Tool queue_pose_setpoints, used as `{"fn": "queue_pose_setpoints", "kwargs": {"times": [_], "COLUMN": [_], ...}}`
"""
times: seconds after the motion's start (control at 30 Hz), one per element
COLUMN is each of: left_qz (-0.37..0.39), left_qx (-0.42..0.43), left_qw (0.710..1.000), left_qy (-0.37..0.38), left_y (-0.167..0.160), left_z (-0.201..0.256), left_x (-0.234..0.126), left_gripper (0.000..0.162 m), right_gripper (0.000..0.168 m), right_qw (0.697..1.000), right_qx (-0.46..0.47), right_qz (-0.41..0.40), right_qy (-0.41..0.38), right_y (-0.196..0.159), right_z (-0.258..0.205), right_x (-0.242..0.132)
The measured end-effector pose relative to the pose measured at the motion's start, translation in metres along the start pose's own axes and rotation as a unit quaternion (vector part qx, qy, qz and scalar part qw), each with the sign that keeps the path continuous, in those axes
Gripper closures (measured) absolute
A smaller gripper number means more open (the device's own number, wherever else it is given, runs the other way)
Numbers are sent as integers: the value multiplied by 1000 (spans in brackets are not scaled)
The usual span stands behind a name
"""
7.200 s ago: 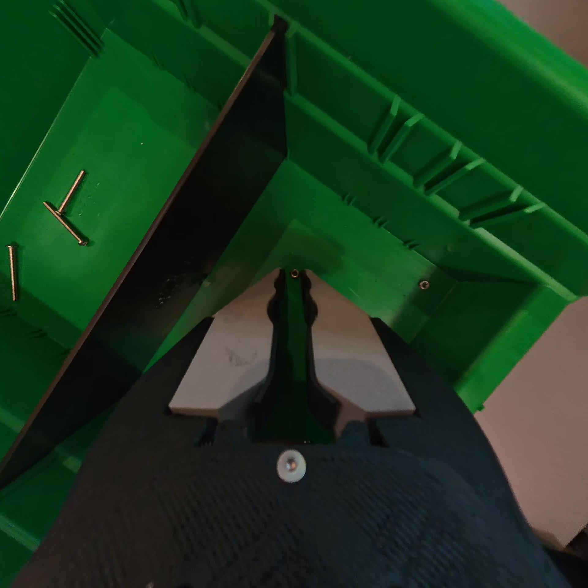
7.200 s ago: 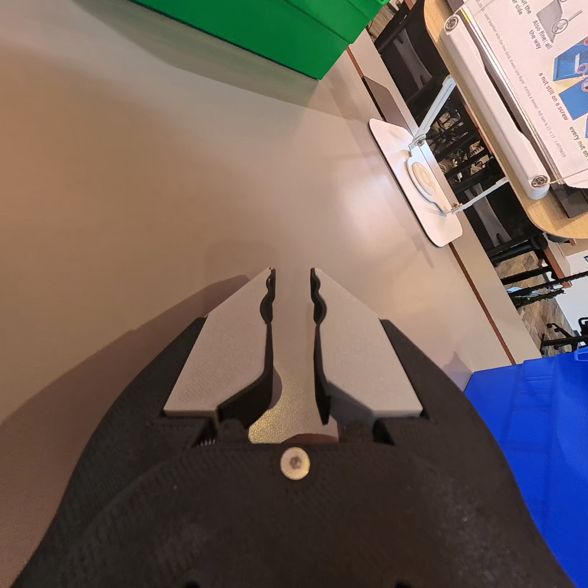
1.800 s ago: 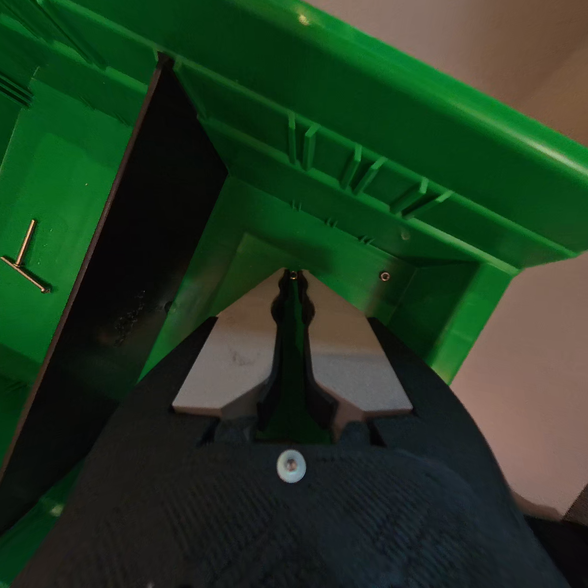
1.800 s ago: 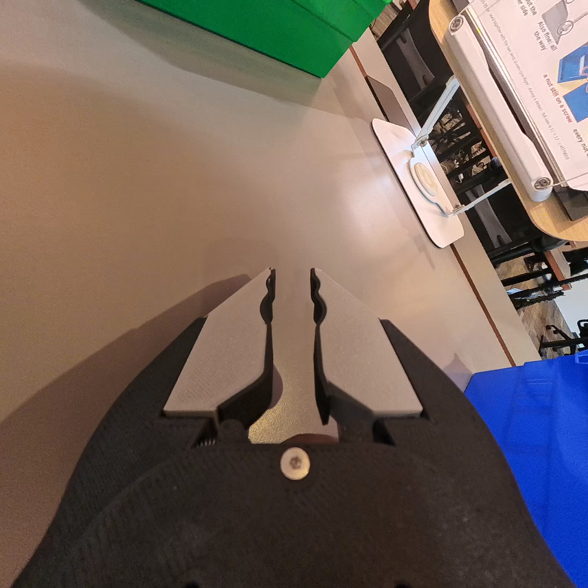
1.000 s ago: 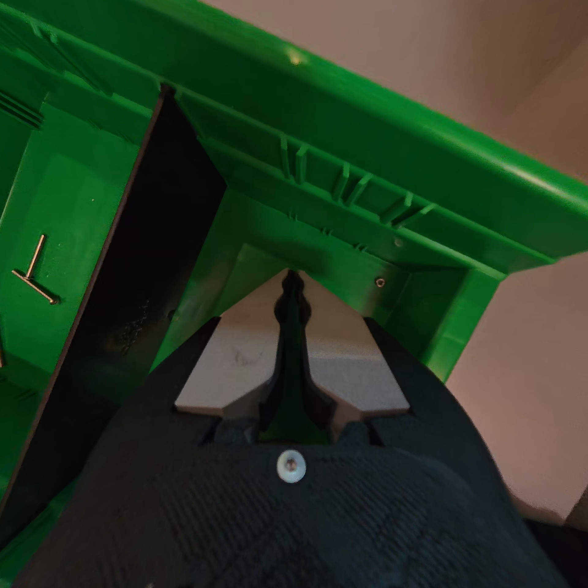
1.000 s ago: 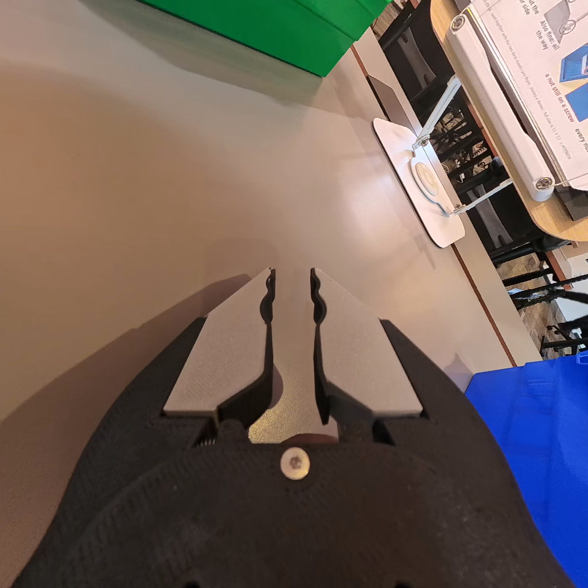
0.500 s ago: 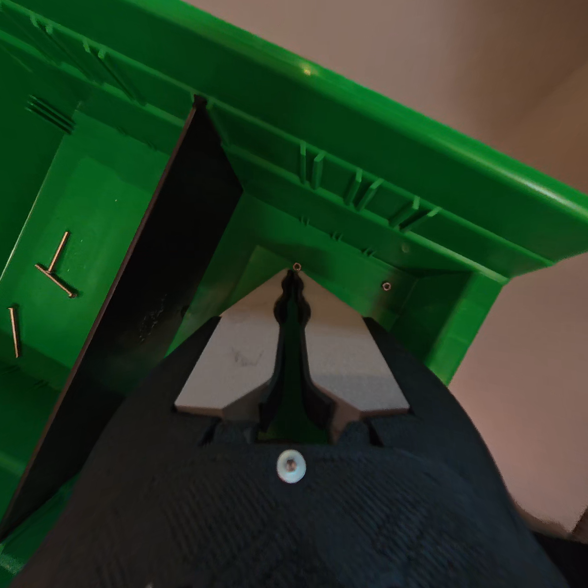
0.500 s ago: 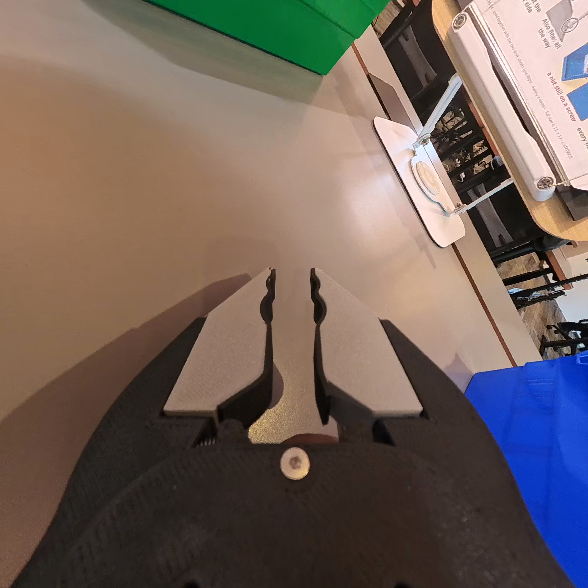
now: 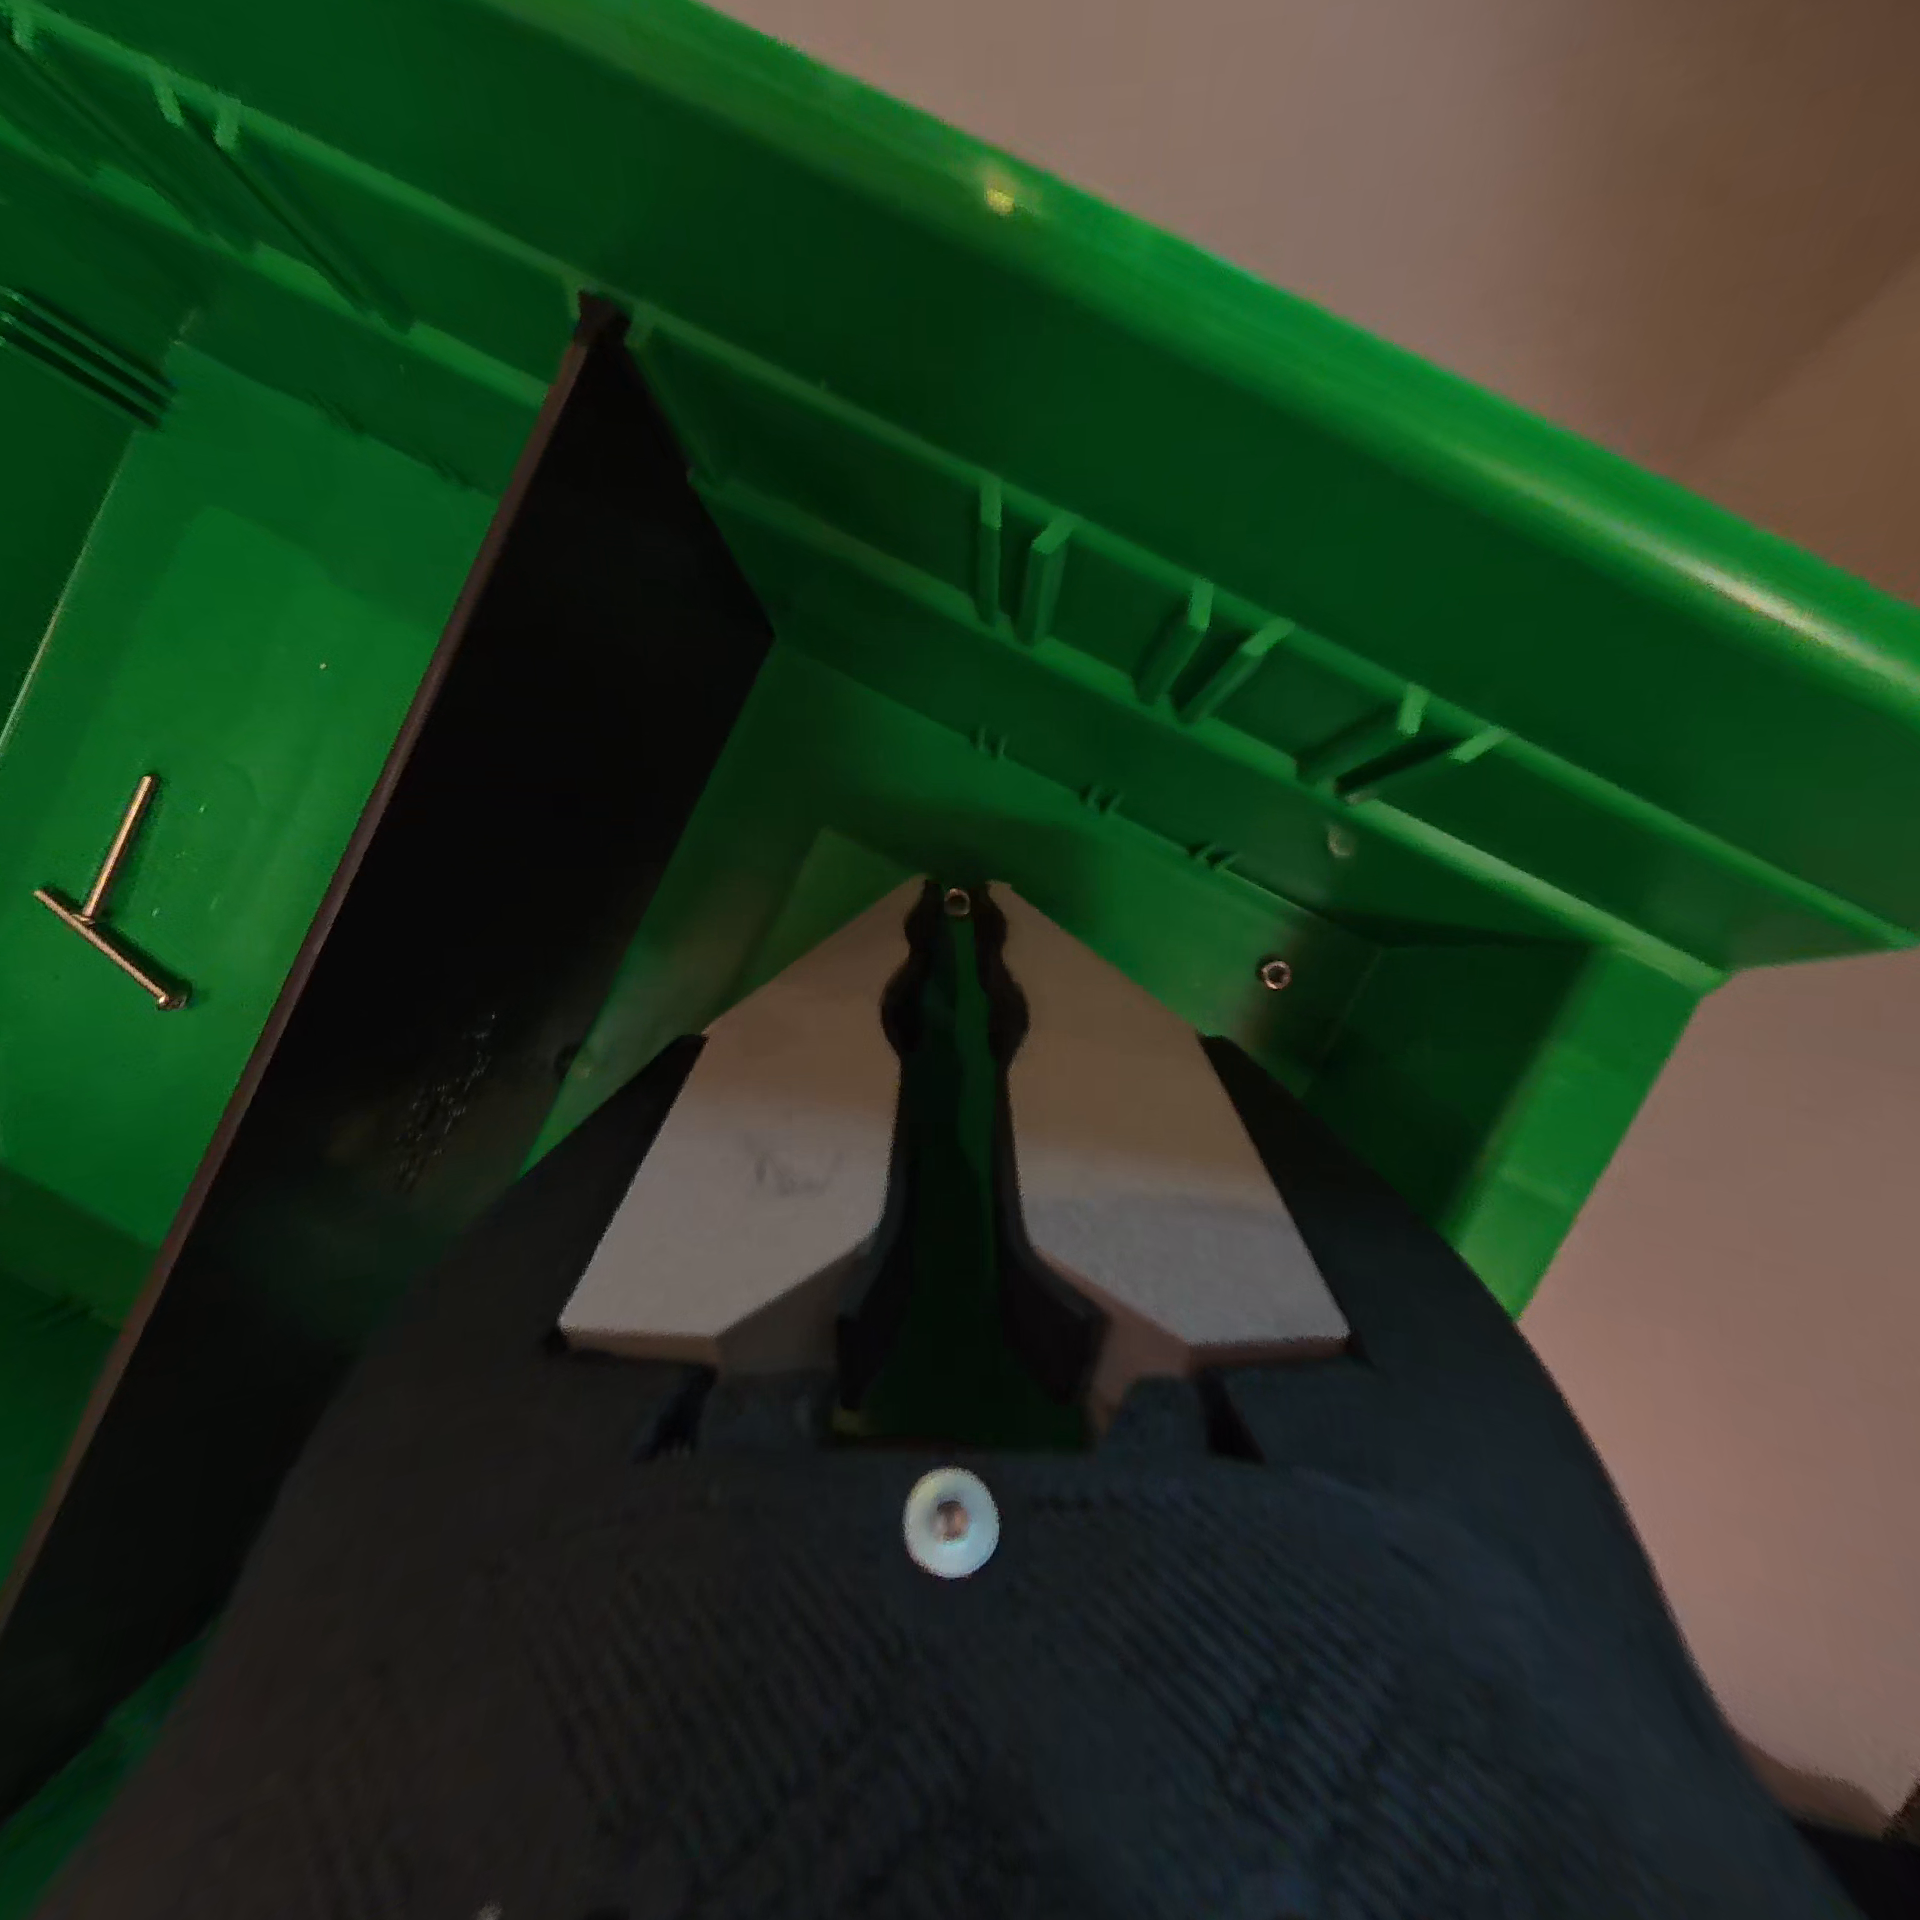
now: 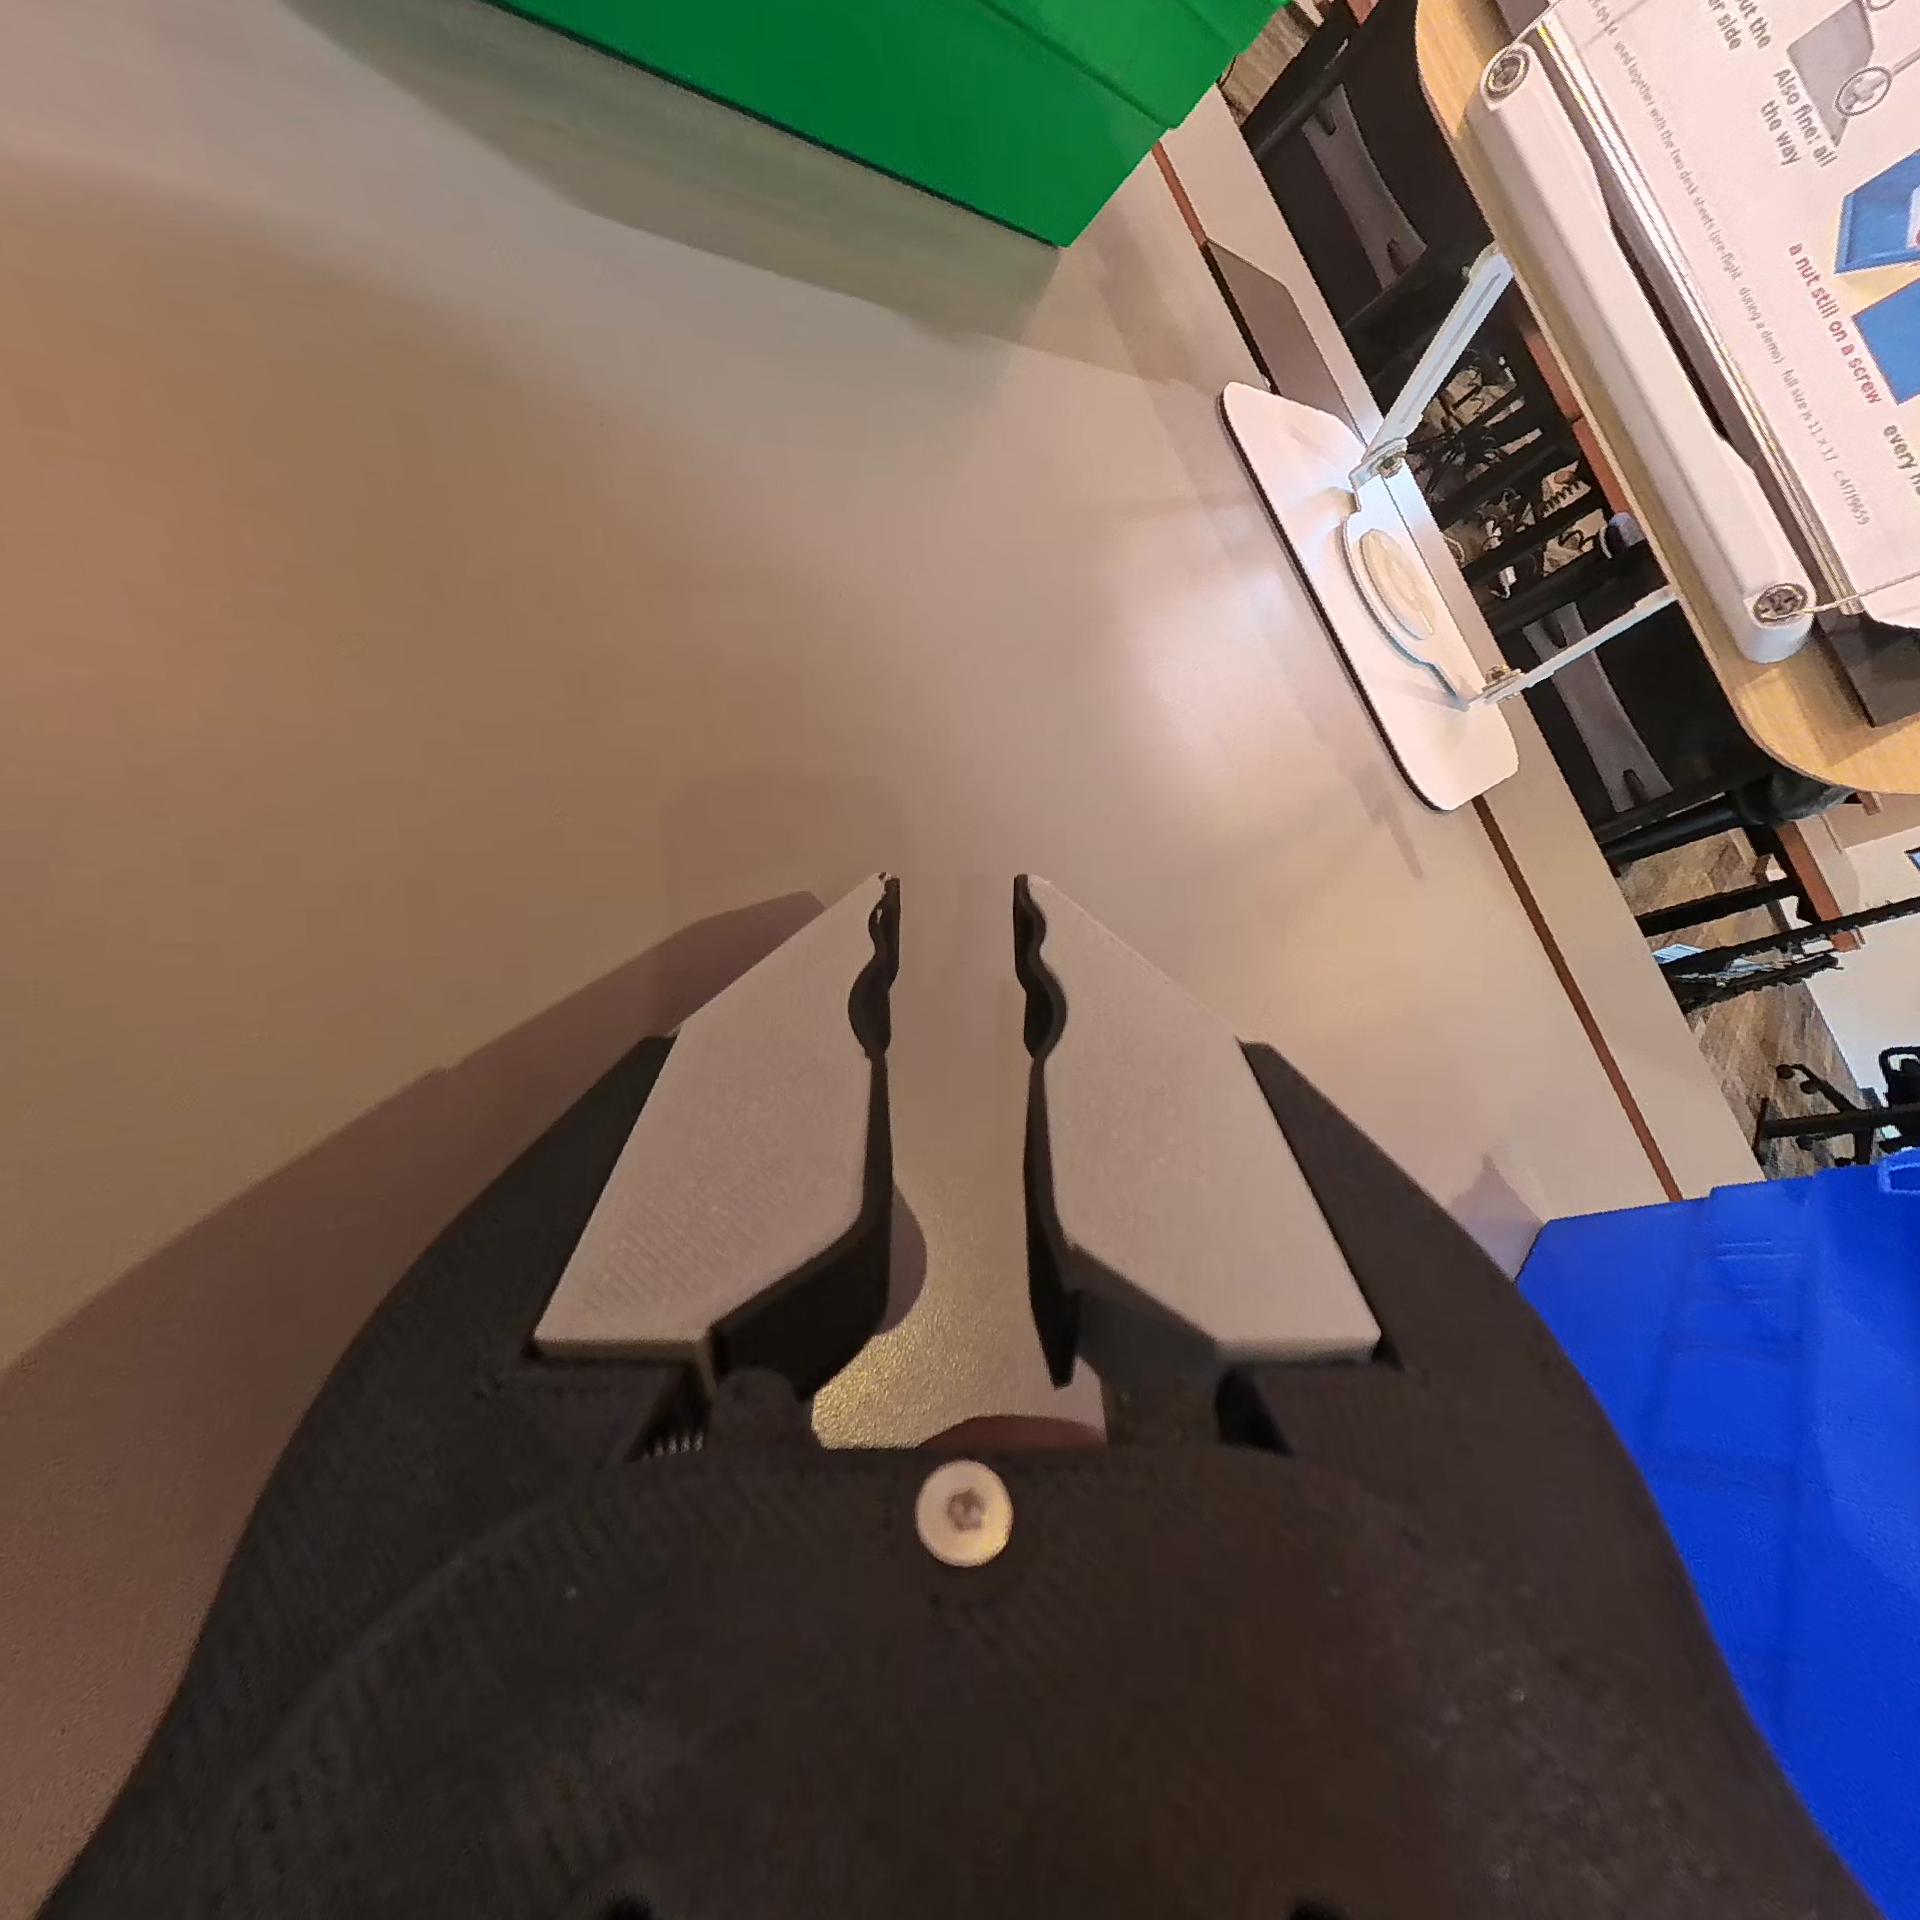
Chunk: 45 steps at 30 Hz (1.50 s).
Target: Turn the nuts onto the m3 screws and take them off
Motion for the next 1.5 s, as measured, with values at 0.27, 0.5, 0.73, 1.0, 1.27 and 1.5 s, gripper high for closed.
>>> {"fn": "queue_pose_setpoints", "kwargs": {"times": [0.27,0.5,0.73,1.0,1.27,1.5], "left_qz": [-4,4,5,9,25,38], "left_qx": [9,-1,0,1,5,6], "left_qw": [1000,1000,1000,1000,999,999], "left_qy": [4,9,14,15,21,23], "left_y": [0,-2,-3,-2,2,5], "left_z": [0,-5,-6,-5,-3,-2], "left_x": [-1,-7,-10,-12,-21,-27], "left_gripper": [158,158,158,158,158,158], "right_gripper": [149,149,149,149,149,149], "right_qw": [1000,1000,1000,1000,1000,1000], "right_qx": [0,-2,-1,-1,0,-1], "right_qz": [0,1,-1,-1,-3,-6], "right_qy": [0,0,0,0,-1,-4], "right_y": [0,0,0,0,0,-1], "right_z": [0,0,0,0,0,1], "right_x": [0,0,0,0,1,2]}}
Point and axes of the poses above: each gripper's, where its closed fingertips meet, x out along the fingers, y out of its top, z = x × y across the jaws, the point moved 6 cm from there along -x, back along the fingers, and after that the axes turned 5 degrees about y, right-handed, at the moved point
